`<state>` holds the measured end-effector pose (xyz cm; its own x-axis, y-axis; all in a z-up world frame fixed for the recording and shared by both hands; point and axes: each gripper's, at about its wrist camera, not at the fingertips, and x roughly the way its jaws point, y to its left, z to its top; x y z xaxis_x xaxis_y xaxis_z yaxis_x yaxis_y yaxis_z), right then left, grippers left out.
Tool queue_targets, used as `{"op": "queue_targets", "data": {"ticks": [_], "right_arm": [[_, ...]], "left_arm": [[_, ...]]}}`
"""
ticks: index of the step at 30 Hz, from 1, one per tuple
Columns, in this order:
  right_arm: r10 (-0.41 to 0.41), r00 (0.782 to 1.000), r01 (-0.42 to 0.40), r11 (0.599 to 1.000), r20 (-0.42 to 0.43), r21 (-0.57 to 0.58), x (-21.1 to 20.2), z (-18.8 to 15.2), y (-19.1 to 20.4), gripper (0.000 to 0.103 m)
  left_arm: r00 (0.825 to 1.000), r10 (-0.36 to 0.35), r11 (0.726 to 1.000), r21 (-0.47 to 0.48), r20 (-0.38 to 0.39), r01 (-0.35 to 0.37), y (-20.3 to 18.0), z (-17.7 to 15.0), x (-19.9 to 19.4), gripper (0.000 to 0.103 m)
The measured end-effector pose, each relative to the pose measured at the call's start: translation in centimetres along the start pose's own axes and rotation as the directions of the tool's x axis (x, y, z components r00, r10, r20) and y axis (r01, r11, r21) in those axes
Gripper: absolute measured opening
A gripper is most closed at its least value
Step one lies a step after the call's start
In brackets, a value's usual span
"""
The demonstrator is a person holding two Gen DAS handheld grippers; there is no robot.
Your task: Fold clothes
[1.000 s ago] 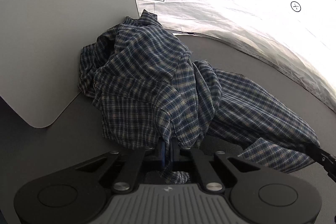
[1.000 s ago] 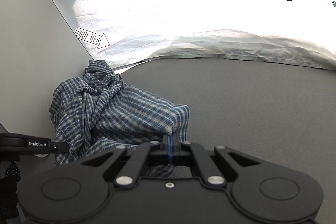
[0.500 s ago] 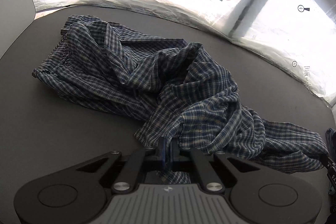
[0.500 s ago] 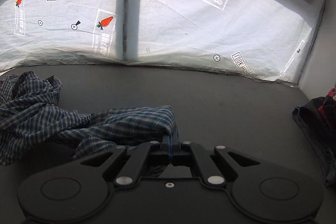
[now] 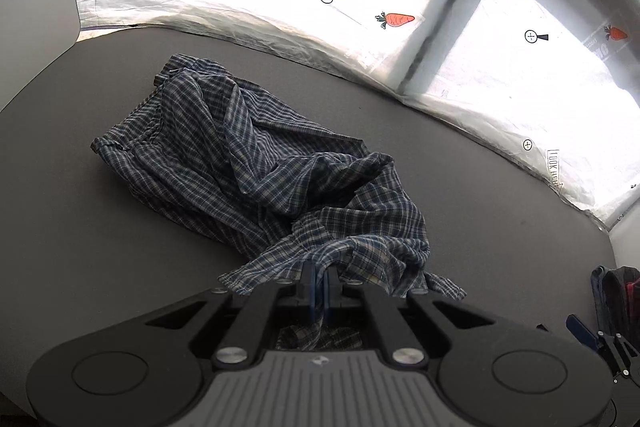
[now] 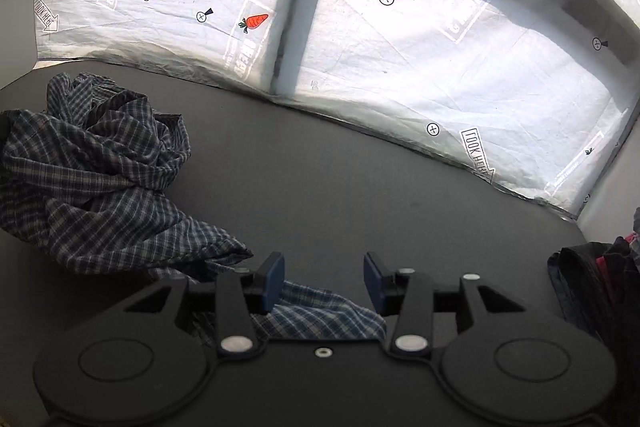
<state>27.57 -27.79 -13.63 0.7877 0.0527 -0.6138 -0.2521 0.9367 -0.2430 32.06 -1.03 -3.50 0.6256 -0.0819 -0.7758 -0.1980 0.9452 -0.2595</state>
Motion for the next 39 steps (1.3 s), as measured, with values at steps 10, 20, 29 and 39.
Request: {"op": "queue_targets", "data": {"ticks": [10,20,29,39], "right_arm": [[0.447,0.894,-0.428,0.84,-0.023,-0.333,5.0,4.1,8.3,0.064],[0.414,0.904,-0.419,0.908,0.11,0.026,12.0,11.5,3.8,0.001],[0.154,0.986,-0.163,0.851,0.061,0.5,18.0,13.3,-5.8,0.008],[0.123,0.983,-0.018,0.794,-0.133,0.607,15.4,2.5,-9.6,0.048]], "left_arm": [[0.997,-0.041,0.999,-0.001,0.066,0.041,-1.3,4.4,1.1,0.004],[0.988,-0.081,0.996,-0.011,0.135,0.084,-0.4,9.0,3.7,0.012],[0.995,-0.061,0.998,0.016,0.081,0.059,-0.2,8.5,5.4,0.019],[0.994,-0.043,0.992,0.11,-0.098,0.053,-2.7,2.1,6.8,0.027]]}}
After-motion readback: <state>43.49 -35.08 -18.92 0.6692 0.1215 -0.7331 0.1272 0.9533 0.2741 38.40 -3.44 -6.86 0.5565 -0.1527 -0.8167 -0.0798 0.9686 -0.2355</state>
